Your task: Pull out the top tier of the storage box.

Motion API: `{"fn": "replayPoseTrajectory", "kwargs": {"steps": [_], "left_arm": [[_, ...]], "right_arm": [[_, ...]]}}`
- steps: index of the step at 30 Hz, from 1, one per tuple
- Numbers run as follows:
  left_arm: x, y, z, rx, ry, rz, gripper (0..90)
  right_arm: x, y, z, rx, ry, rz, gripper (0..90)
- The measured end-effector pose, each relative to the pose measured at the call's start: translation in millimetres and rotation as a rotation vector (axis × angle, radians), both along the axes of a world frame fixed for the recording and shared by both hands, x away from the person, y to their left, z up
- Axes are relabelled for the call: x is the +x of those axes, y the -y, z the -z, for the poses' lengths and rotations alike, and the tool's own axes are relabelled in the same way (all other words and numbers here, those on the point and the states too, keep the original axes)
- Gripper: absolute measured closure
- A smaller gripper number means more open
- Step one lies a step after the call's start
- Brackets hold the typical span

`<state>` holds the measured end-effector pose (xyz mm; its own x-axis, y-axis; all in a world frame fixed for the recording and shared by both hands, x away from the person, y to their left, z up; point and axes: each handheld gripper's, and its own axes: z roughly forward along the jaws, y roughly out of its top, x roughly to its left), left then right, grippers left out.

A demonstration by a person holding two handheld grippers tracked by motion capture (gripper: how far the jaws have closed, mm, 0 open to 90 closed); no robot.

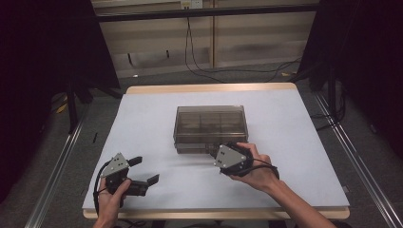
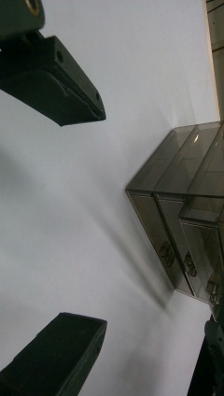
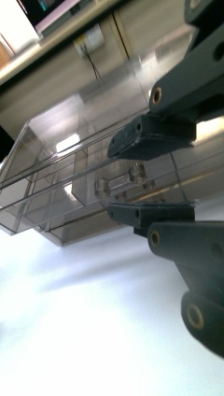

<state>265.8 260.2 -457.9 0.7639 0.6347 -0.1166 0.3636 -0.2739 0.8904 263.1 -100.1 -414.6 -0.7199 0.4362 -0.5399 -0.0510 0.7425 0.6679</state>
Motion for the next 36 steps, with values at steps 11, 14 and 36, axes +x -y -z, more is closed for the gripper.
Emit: {"fn": "replayPoseTrajectory", "kwargs": {"steps": [11,14,36], "left_arm": [[0.0,0.4,0.3,0.001,-0.004,0.002,2.5],[-0.1,0.3,0.2,0.0,-0.004,0.001,2.4],[0.7,0.6,0.9,0.005,-0.001,0.002,2.4]], "right_arm": [[20.9,20.2,-15.2,0.15,-0.263,-0.036,62.6],[24.6,25.0,-17.7,0.174,-0.296,-0.048,62.6],[49.7,45.9,-44.5,0.143,-0.481,-0.118,64.5]]}}
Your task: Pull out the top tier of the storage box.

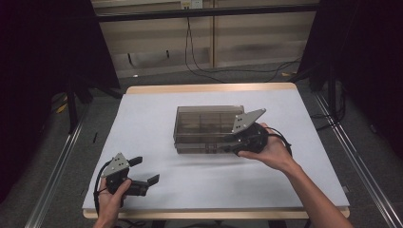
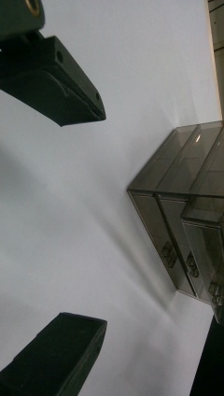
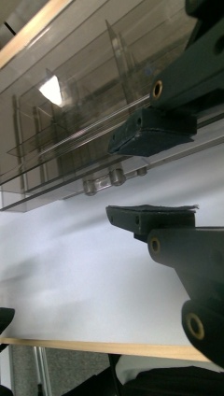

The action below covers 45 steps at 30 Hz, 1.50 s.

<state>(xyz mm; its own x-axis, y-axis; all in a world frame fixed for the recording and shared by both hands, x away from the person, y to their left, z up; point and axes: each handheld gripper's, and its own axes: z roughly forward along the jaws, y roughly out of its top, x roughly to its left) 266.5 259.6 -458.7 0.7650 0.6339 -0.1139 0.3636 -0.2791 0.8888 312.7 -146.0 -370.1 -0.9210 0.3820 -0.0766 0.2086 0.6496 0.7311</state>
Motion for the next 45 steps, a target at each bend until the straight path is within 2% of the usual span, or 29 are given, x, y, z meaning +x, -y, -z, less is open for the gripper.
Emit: {"fn": "replayPoseTrajectory", "kwargs": {"steps": [3,6,8,10,12,16,19,21,24,26,29,36,38,45], "left_arm": [[0.0,-0.1,0.1,0.001,-0.001,0.0,2.4],[0.0,-0.3,-0.1,0.004,0.001,-0.002,2.5],[0.0,-0.2,-0.1,0.003,0.001,0.0,2.6],[-0.2,0.4,0.0,0.0,-0.004,0.0,2.6],[-0.3,1.3,0.1,-0.012,-0.006,0.001,2.7],[0.4,0.6,0.3,0.001,-0.006,0.002,2.7],[0.5,0.6,0.5,0.005,-0.005,0.003,2.7],[0.6,0.3,0.6,0.006,-0.007,0.003,2.7],[-0.3,1.0,0.2,0.004,-0.006,0.005,2.7],[-0.2,0.9,0.4,-0.002,-0.005,0.011,2.7],[-0.1,0.7,0.4,-0.001,-0.008,0.008,2.7],[-0.2,0.4,0.3,-0.005,-0.007,0.008,2.7],[-0.4,0.3,0.2,-0.003,-0.007,0.01,2.7],[-0.9,-0.7,-0.8,-0.003,0.001,0.007,2.7]], "right_arm": [[4.1,1.6,0.7,0.004,-0.015,-0.002,64.3],[7.3,2.6,-0.9,-0.036,-0.034,-0.008,62.1],[9.7,5.3,-5.3,-0.045,-0.024,-0.008,61.9],[13.6,8.9,-9.5,-0.026,-0.026,-0.011,62.5],[17.7,10.2,-10.8,-0.05,-0.035,-0.01,62.7],[25.0,10.0,-10.4,-0.073,-0.058,-0.006,62.6],[29.3,10.4,-7.8,-0.075,-0.073,-0.011,64.6],[31.1,10.9,-3.7,-0.059,-0.087,-0.022,66.2],[33.3,8.7,-0.1,-0.083,-0.078,-0.007,66.0],[34.5,8.1,0.6,-0.063,-0.089,-0.025,67.2],[34.7,4.8,3.8,-0.098,-0.093,-0.029,67.8],[36.1,3.6,6.9,-0.1,-0.097,-0.045,73.0],[36.8,2.5,8.6,-0.116,-0.09,-0.044,73.5],[39.5,-2.4,18.2,-0.144,-0.126,-0.061,73.4]]}}
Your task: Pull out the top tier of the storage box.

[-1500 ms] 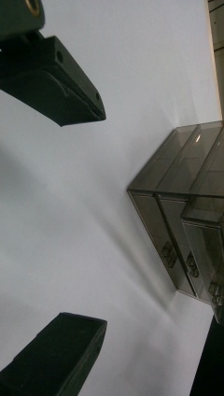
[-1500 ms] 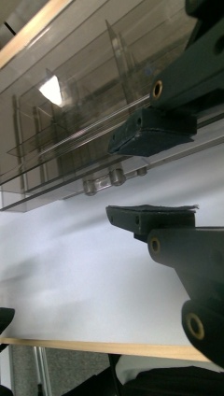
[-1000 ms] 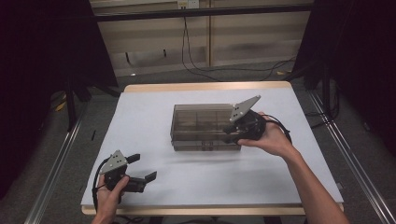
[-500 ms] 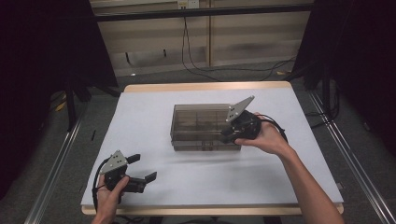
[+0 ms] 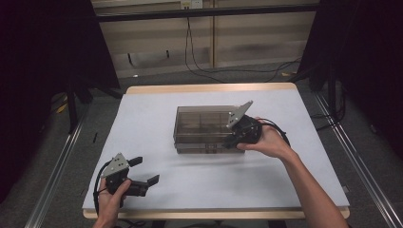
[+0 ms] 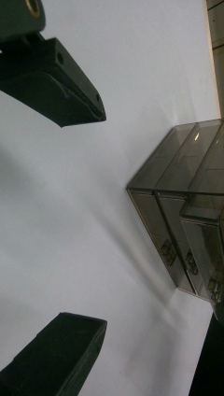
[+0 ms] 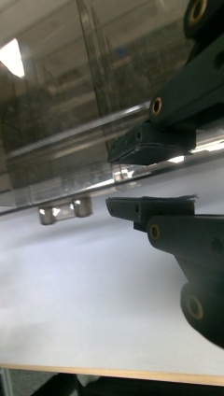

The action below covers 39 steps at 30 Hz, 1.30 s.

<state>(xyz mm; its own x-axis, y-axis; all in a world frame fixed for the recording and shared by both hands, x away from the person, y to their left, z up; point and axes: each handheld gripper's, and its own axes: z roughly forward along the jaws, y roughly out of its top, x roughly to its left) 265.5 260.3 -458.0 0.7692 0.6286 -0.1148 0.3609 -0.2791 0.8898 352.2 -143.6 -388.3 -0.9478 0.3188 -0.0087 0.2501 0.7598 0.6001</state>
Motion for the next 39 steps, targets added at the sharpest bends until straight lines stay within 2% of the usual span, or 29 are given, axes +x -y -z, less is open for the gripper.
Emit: {"fn": "replayPoseTrajectory", "kwargs": {"steps": [6,14,20,39], "left_arm": [[0.0,0.1,0.1,-0.002,0.0,0.002,2.7],[0.1,0.1,0.3,0.001,-0.002,-0.003,2.6],[-0.1,0.4,0.4,-0.002,-0.004,-0.003,2.6],[0.0,0.1,0.6,-0.001,-0.004,-0.004,2.6]], "right_arm": [[0.9,-2.5,5.7,-0.026,-0.015,-0.017,74.6],[0.6,-2.7,6.9,-0.027,-0.019,-0.047,77.3],[-0.7,-3.0,6.5,-0.034,-0.017,-0.062,84.3],[-3.5,-3.1,5.2,-0.06,-0.022,-0.102,86.4]]}}
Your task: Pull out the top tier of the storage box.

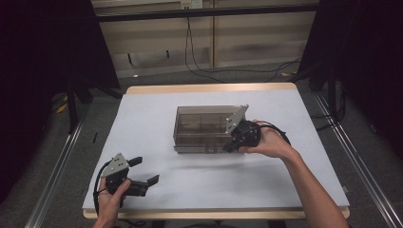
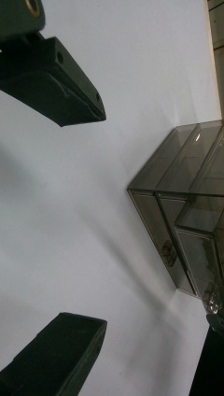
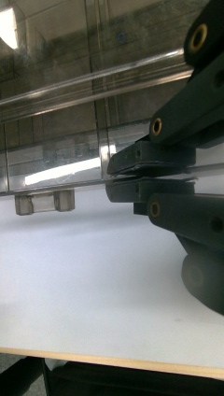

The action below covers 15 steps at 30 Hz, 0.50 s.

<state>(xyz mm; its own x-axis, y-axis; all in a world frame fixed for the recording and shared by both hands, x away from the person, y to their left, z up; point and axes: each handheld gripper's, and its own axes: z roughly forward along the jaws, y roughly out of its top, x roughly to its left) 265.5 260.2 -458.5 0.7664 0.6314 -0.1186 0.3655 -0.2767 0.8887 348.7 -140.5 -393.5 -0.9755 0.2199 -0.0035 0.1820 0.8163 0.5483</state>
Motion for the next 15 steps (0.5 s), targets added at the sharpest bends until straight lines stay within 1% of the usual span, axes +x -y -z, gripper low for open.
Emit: {"fn": "replayPoseTrajectory", "kwargs": {"steps": [8,9,10,15], "left_arm": [[-0.3,-0.3,-0.1,-0.001,0.001,-0.003,2.6],[-0.3,-0.4,-0.1,-0.001,0.002,-0.004,2.6],[-0.4,-0.4,-0.2,-0.001,0.002,-0.003,2.6],[-0.4,-0.2,-0.1,-0.001,0.001,-0.002,2.6]], "right_arm": [[-0.3,0.1,-0.2,-0.001,-0.002,-0.01,86.6],[-0.6,0.1,-0.7,-0.01,0.004,-0.007,86.6],[-0.6,0.1,-0.5,-0.007,0.005,-0.009,86.6],[-1.9,-0.4,-0.6,-0.008,-0.001,-0.014,86.7]]}}
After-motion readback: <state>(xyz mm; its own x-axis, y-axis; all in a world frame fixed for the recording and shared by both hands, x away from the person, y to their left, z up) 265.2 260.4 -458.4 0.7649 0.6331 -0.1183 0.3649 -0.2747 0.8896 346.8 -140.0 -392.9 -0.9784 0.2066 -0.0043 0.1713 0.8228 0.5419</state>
